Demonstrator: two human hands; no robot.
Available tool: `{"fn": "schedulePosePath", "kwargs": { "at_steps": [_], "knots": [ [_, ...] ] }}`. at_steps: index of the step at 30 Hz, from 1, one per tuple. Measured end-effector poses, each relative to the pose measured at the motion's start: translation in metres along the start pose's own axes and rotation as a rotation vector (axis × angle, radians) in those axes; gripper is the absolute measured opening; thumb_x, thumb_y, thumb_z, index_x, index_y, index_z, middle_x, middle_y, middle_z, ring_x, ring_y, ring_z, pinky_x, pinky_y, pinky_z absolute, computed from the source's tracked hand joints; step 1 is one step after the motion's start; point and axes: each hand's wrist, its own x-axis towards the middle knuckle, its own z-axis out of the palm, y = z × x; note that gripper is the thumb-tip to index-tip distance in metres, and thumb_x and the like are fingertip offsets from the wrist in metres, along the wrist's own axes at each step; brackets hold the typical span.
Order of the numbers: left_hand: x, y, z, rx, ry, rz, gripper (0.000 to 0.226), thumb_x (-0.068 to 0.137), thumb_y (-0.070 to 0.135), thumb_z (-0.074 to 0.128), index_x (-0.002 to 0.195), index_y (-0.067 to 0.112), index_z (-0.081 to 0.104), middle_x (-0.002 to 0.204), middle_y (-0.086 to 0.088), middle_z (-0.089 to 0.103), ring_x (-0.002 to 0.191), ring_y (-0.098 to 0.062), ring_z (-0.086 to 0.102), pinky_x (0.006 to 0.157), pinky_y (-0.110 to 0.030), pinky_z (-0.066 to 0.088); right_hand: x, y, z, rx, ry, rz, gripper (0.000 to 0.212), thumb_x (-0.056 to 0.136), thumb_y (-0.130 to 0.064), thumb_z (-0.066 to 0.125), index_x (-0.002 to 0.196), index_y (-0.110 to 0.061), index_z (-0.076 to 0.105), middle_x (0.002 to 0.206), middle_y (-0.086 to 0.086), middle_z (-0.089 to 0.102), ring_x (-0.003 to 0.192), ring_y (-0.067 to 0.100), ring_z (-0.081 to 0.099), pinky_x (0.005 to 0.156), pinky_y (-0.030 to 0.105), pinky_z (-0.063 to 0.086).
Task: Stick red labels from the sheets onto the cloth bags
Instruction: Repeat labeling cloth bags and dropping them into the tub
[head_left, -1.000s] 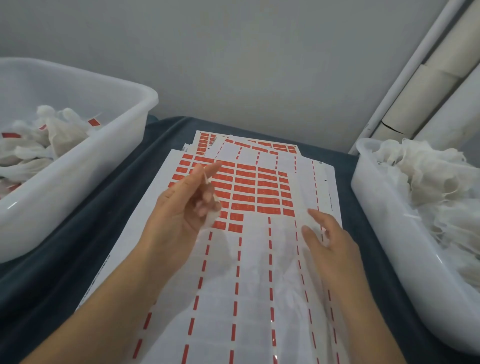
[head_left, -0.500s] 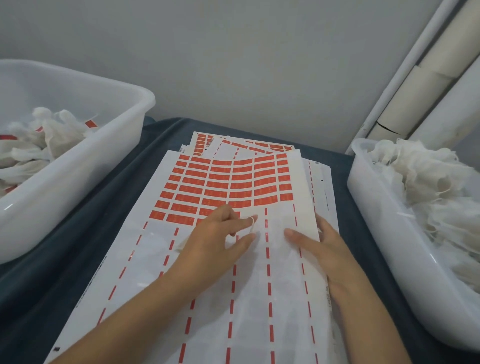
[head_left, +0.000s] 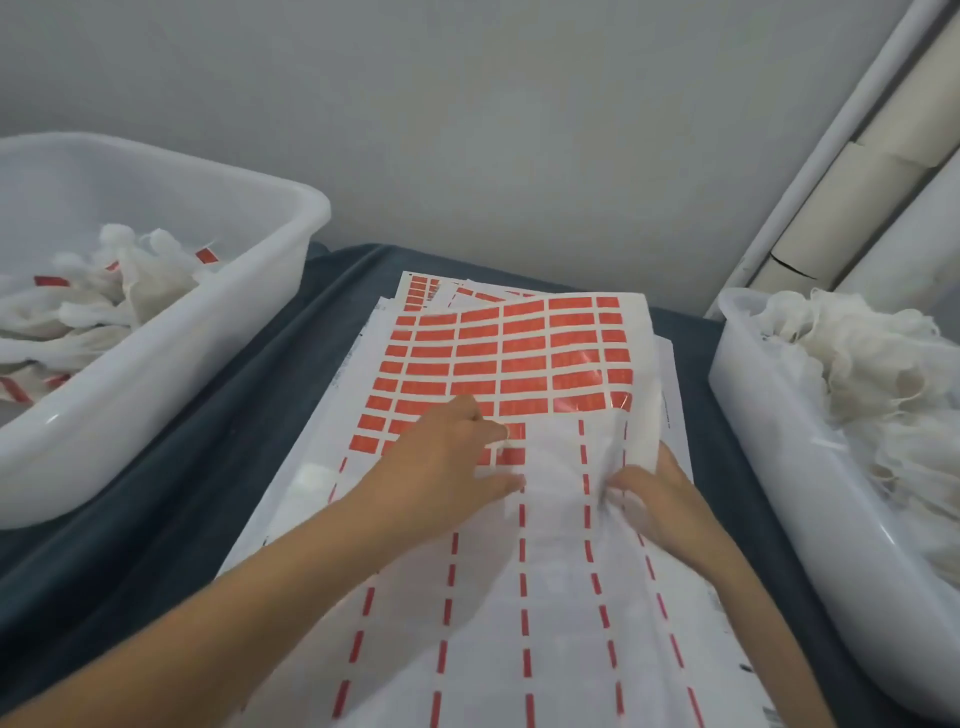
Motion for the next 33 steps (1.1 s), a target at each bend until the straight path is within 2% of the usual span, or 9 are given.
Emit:
{"fn": "schedulePosePath", "kwargs": {
  "at_steps": [3,6,12,16,19,22,27,30,33],
  "knots": [
    [-0.007,0.008,0.014,-0.115,0.077,-0.027,0.047,0.083,0.048,0.060,0.127,0.035,0.051,0.128,0.014,0.044,0.103,-0.004,0.040,0.085,-0.019,0.034,-0.003,0.000,0.003,0.039,-0.117,-0.053,0.060,0.077,-0.042,0.067,0.129,-0.042,0.036,0.117,-0.011,0.063,0.094,0.016,0.067,0.070,0.033,0.057],
    [-0.017,0.007,0.024,-0.170,0.168,0.088,0.029,0.085,0.041,0.060,0.109,0.026,0.061,0.119,0.005,0.052,0.100,-0.006,0.045,0.084,-0.018,0.035,-0.002,0.007,0.007,0.005,-0.157,-0.075,0.060,0.078,-0.032,0.073,0.127,-0.041,0.040,0.117,-0.011,0.065,0.097,0.017,0.068,0.084,0.046,0.055],
    [-0.022,0.003,0.024,-0.174,0.218,0.178,0.028,0.086,0.041,0.058,0.106,0.021,0.061,0.115,0.002,0.054,0.103,-0.010,0.049,0.081,-0.016,0.035,0.002,0.010,0.007,-0.034,-0.136,-0.050,0.024,0.086,-0.029,0.064,0.105,-0.040,0.054,0.095,-0.018,0.070,0.078,0.003,0.069,0.052,0.016,0.051],
    [-0.023,0.005,0.029,-0.147,0.241,0.153,0.028,0.089,0.035,0.058,0.116,0.029,0.061,0.117,0.013,0.050,0.096,0.000,0.038,0.091,-0.015,0.035,0.003,0.011,0.011,-0.061,-0.150,-0.062,0.026,0.089,-0.034,0.059,0.112,-0.044,0.050,0.103,-0.017,0.069,0.089,0.010,0.069,0.070,0.028,0.056],
    [-0.023,0.004,0.029,-0.114,0.243,0.219,0.028,0.087,0.030,0.063,0.114,0.026,0.065,0.111,0.017,0.053,0.092,0.006,0.036,0.085,-0.005,0.030,0.006,0.011,0.011,-0.014,-0.172,-0.040,0.026,0.088,-0.034,0.058,0.112,-0.040,0.049,0.106,-0.013,0.068,0.092,0.015,0.068,0.076,0.031,0.056],
    [-0.020,0.004,0.025,-0.220,0.226,0.185,0.030,0.086,0.027,0.063,0.116,0.026,0.064,0.091,0.037,0.034,0.094,0.023,0.034,0.077,0.008,0.026,0.007,0.009,0.011,0.077,-0.222,-0.010,0.035,0.081,-0.038,0.060,0.114,-0.039,0.048,0.108,-0.009,0.068,0.095,0.018,0.068,0.080,0.037,0.056],
    [-0.017,0.004,0.017,-0.374,0.223,0.202,0.025,0.084,0.015,0.065,0.108,0.009,0.067,0.085,0.029,0.040,0.085,0.018,0.047,0.072,0.005,0.033,0.007,0.011,0.014,0.130,-0.254,-0.015,0.046,0.070,-0.044,0.062,0.114,-0.039,0.049,0.100,-0.012,0.071,0.092,0.015,0.070,0.072,0.033,0.058],
    [-0.017,0.002,0.013,-0.266,0.223,0.193,0.023,0.085,0.026,0.063,0.106,0.019,0.070,0.083,0.032,0.038,0.082,0.010,0.045,0.074,0.003,0.034,0.006,0.011,0.015,0.117,-0.252,-0.036,0.045,0.068,-0.047,0.063,0.110,-0.042,0.048,0.093,-0.020,0.071,0.085,0.007,0.070,0.061,0.022,0.056],
    [-0.016,0.000,0.009,-0.255,0.202,0.201,0.023,0.084,0.027,0.063,0.105,0.020,0.071,0.081,0.034,0.038,0.082,0.009,0.045,0.074,0.003,0.034,0.007,0.012,0.016,0.110,-0.246,-0.055,0.048,0.068,-0.048,0.063,0.114,-0.042,0.048,0.102,-0.016,0.070,0.090,0.010,0.069,0.069,0.027,0.058]
  ]
}}
